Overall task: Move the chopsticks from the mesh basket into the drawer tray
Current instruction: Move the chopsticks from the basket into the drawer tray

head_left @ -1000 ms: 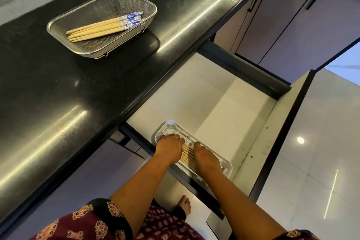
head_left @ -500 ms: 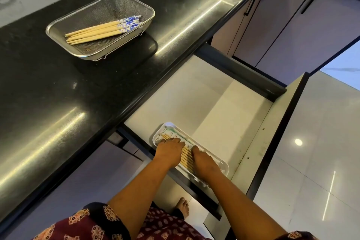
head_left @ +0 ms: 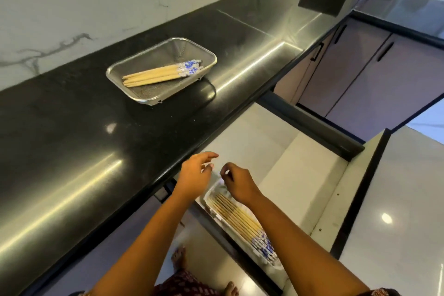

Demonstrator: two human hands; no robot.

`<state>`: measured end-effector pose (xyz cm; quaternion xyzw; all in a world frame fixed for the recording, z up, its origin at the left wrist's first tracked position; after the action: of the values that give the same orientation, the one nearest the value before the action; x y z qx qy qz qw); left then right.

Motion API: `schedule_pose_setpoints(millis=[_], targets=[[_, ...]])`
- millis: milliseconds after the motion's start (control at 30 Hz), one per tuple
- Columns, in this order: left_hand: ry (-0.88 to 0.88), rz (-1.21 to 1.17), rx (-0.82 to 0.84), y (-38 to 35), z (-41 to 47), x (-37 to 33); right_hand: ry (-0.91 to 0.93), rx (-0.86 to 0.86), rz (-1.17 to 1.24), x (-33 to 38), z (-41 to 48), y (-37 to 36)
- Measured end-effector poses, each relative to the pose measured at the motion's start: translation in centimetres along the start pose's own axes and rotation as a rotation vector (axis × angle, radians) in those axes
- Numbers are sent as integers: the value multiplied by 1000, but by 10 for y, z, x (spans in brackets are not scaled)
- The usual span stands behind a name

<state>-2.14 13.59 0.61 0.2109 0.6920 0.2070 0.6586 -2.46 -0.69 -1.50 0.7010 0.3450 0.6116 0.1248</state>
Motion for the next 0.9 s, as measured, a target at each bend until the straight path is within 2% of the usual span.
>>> schedule_pose_setpoints(millis=[133,233,400,533,767,900], targets=[[32,-214,-207,64,34,-15,126,-92,67,74,41,18],[40,-288,-336,114,66,-17,199,-125,132,124,74,33],[115,-218,-411,178,121,-8,268,-144,116,188,136,45],[170,-37,-301,209,160,2,300,-131,-134,216,190,38],[169,336,-36,217,210,16,215,98,-648,222,260,2],[146,468,17,215,227,26,190,56,-771,220,272,-18]])
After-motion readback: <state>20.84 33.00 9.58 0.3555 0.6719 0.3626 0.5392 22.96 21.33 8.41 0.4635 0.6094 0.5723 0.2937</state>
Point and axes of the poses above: each hand's wrist, its own z-axis towards the middle knuckle, its own y-axis out of the back of the hand, x = y × z, the point moved 2 cm from there along z, towards the middle knuckle, and after that the axes turned 2 degrees about y, right-handed, at the moved point
